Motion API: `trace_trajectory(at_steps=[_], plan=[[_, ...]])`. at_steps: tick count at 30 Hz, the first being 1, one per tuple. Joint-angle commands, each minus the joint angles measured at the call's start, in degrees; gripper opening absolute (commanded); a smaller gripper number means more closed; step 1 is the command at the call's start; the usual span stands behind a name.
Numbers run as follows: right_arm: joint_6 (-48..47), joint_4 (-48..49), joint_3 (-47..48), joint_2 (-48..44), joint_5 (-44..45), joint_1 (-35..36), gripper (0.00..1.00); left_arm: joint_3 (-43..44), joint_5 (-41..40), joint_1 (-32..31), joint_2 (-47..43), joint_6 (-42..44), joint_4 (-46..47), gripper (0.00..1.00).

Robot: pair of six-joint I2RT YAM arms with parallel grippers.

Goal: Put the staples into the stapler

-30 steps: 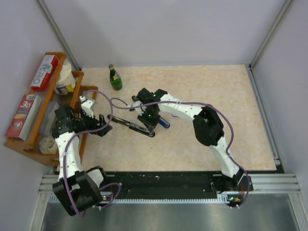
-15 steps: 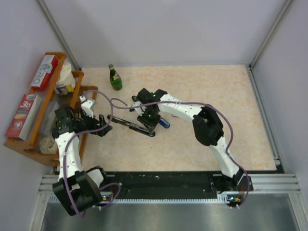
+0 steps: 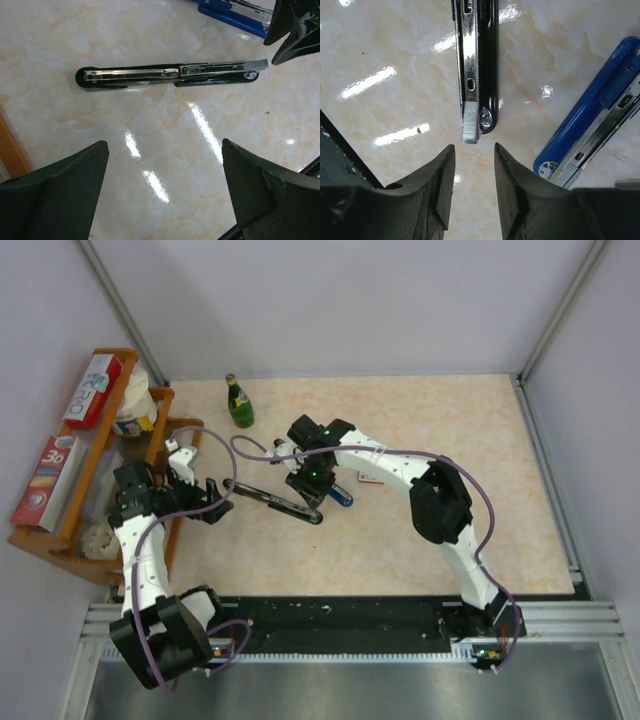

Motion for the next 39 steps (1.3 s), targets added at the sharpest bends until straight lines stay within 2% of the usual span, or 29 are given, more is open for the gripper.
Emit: trace_trajectory(at_steps=[1, 39], plan=[[-0.96, 1.48, -0.68, -3.45, 0.78, -0.94, 0.37, -0.14, 1.4, 0.41, -1.09, 1.01, 1.39, 0.99], [-0.52, 1.92, -0.33, 2.09, 3.33, -0.14, 0.38, -0.14, 1.66, 0.68, -1.17, 1.28, 1.22, 0.99]])
